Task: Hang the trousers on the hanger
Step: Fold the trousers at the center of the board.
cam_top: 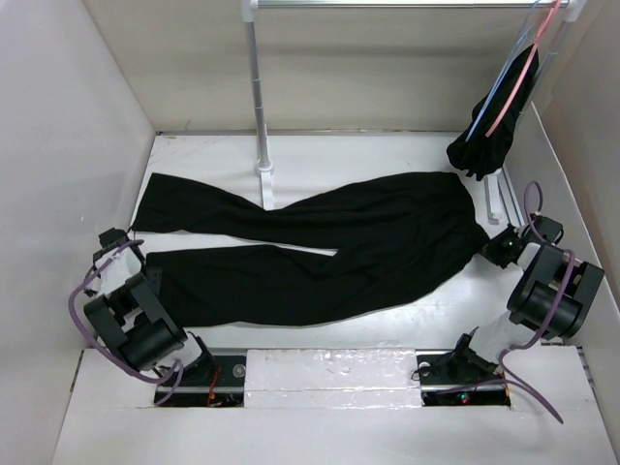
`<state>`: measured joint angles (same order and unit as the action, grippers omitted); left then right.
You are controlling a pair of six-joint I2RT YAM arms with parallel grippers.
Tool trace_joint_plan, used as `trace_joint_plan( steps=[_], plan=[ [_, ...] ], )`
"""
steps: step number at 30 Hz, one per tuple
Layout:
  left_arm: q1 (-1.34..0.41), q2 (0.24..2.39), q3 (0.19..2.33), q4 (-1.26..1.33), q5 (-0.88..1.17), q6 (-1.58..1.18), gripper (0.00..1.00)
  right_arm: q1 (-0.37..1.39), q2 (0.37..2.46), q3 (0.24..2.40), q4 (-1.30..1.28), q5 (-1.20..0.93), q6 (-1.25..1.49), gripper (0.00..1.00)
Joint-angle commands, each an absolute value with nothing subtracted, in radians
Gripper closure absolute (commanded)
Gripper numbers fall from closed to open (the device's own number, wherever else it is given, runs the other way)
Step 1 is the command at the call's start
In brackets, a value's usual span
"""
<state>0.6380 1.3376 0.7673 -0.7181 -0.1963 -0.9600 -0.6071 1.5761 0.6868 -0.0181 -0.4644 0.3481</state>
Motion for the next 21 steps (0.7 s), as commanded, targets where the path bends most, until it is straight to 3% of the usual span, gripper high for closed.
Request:
trace_joint_plan(
  steps=[1,5,7,18,21],
  plan=[
    [0.624,1.381,0.749,-0.651,-0.198,-0.943,0.45,-0.610,1.580,0.732,0.006,-0.476,0.339,1.00],
    [0.624,1.431,0.730,-0.545,-0.158,-0.916,0.51,-0.629,1.562,0.736,-0.024,-0.460,0.344,1.00],
    [0.624,1.462,0.750,-0.516,-0.156,-0.896,0.63,-0.629,1.552,0.745,-0.043,-0.439,0.334,1.00],
    [0.624,1.787,1.035,-0.472,-0.072,-0.845,0.59,-0.667,1.496,0.767,-0.109,-0.385,0.305,1.00],
    [0.575,1.827,1.158,-0.534,-0.124,-0.793,0.54,-0.667,1.488,0.761,-0.114,-0.402,0.293,1.00]
  ],
)
